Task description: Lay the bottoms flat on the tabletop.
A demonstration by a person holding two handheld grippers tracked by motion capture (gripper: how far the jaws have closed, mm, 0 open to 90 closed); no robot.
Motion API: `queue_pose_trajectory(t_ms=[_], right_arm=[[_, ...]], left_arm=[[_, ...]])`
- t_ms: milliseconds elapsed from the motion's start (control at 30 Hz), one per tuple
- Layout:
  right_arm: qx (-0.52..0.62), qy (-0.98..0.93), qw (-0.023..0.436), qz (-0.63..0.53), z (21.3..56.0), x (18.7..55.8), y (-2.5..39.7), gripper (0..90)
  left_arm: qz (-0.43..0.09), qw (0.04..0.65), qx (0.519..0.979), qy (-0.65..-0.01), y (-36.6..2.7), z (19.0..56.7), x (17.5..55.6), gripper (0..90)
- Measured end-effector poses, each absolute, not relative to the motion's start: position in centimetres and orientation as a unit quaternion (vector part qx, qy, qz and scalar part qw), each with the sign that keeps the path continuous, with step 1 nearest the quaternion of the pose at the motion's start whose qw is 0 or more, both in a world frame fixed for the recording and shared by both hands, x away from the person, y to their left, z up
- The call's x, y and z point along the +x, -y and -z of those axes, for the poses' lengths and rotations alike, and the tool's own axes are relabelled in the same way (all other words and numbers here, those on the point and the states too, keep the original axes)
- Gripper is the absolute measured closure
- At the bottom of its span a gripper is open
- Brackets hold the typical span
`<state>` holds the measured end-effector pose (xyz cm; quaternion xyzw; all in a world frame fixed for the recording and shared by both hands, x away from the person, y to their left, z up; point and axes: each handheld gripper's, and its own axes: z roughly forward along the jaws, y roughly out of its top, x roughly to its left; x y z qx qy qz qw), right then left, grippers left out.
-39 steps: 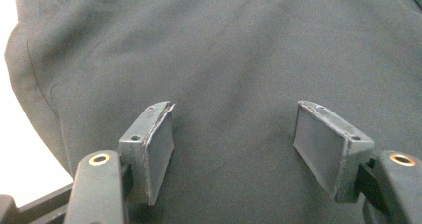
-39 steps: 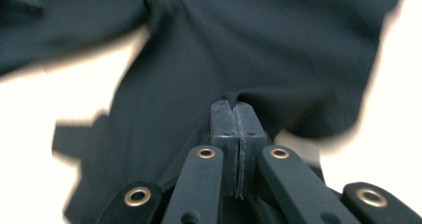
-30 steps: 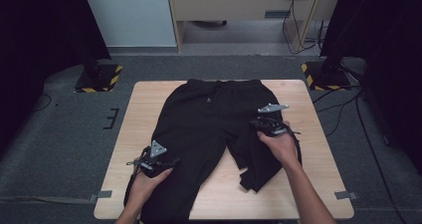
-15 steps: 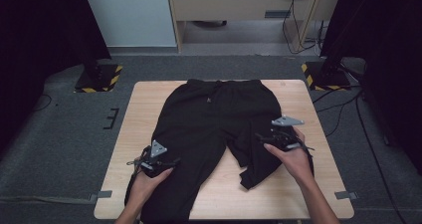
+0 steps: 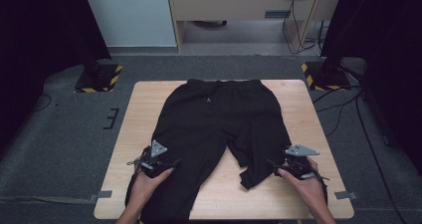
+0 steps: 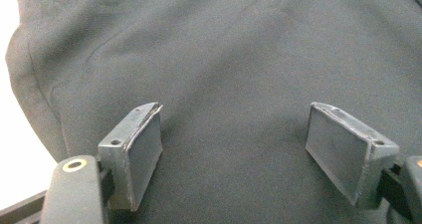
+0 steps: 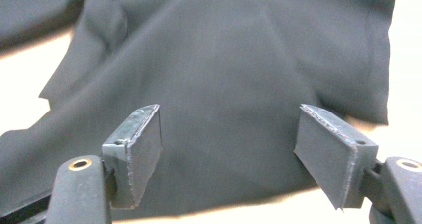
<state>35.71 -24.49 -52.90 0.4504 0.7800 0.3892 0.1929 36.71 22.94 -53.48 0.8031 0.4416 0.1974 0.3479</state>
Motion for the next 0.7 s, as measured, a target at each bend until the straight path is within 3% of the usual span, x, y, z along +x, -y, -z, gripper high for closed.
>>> queue_pose_trajectory(t_ms=[233, 300, 467, 500, 700], right_arm=[[0.442, -0.796, 0.176, -0.375, 53.6, 36.1, 22.9, 18.8], [0.435, -0.803, 0.182, -0.366, 53.6, 36.2, 22.3, 21.0], [0.433, -0.798, 0.194, -0.371, 53.6, 36.4, 22.0, 45.3], [0.430, -0.798, 0.197, -0.373, 53.5, 36.4, 22.1, 56.9], [0.435, -0.797, 0.188, -0.375, 53.3, 36.5, 22.5, 78.1]], left_arm=[[-0.199, 0.347, 0.802, -0.443, -22.9, 53.5, 36.7, 20.7], [-0.199, 0.347, 0.802, -0.444, -22.9, 53.5, 36.7, 20.6], [-0.199, 0.348, 0.802, -0.444, -22.9, 53.5, 36.7, 20.7], [-0.199, 0.347, 0.802, -0.444, -22.9, 53.5, 36.7, 20.6], [-0.199, 0.347, 0.802, -0.444, -22.9, 53.5, 36.7, 20.7]])
